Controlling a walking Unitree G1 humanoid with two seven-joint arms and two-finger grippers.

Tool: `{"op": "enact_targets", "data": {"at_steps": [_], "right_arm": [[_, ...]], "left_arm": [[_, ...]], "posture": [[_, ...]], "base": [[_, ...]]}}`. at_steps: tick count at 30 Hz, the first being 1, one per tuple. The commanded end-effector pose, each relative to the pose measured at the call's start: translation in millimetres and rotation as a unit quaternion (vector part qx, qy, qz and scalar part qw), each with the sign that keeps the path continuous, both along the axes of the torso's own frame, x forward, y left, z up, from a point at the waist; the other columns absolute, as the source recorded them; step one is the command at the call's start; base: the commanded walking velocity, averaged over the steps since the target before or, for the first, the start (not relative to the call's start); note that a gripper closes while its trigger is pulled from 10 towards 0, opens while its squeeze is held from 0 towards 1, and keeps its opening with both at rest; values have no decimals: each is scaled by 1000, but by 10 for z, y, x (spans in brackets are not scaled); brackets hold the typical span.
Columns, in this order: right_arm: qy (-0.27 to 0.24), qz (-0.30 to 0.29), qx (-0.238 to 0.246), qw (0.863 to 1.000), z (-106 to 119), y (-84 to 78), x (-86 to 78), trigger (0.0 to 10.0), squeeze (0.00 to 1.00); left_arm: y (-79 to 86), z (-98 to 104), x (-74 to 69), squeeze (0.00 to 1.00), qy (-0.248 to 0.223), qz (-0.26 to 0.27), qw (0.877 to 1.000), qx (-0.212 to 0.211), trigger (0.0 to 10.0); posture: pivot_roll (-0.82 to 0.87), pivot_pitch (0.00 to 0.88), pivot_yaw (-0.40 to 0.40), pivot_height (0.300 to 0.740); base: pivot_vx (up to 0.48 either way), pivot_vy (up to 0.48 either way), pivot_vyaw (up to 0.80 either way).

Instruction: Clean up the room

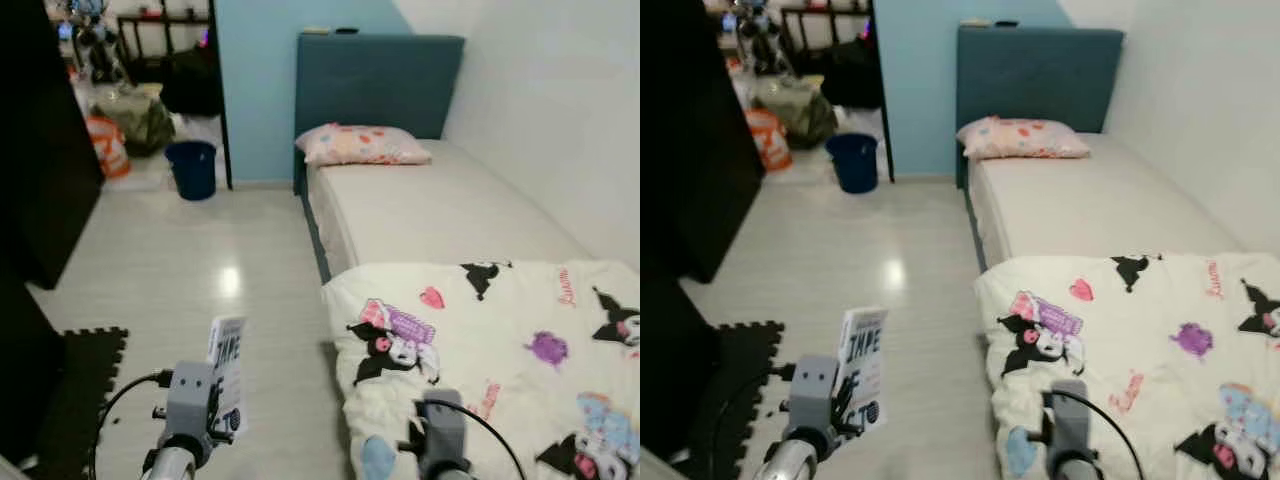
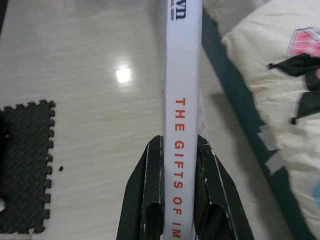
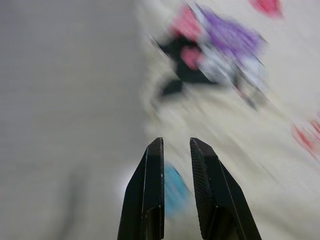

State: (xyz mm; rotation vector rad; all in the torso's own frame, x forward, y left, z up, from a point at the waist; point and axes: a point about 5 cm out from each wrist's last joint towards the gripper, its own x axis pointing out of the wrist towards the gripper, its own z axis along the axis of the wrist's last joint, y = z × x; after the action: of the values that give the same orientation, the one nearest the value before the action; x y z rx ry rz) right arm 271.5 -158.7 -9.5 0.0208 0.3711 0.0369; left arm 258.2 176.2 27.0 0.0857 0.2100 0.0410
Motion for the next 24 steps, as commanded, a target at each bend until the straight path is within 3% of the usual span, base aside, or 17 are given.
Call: {"op": "enact_targets", "data": {"at_steps": [1, 24], "right_arm": [[16, 9, 1, 1000, -68, 54, -65, 10000, 0], [20, 22, 11, 999, -89, 120, -83, 10000, 0]], "left_arm": [[143, -44, -53, 0, 11, 24, 1000, 9, 10000], [182, -70, -87, 0, 17, 30, 999, 11, 10000]], "posture": [[58, 97, -52, 728], [66, 93, -52, 728]], "base": [[472, 0, 0], [451, 0, 0]]}}
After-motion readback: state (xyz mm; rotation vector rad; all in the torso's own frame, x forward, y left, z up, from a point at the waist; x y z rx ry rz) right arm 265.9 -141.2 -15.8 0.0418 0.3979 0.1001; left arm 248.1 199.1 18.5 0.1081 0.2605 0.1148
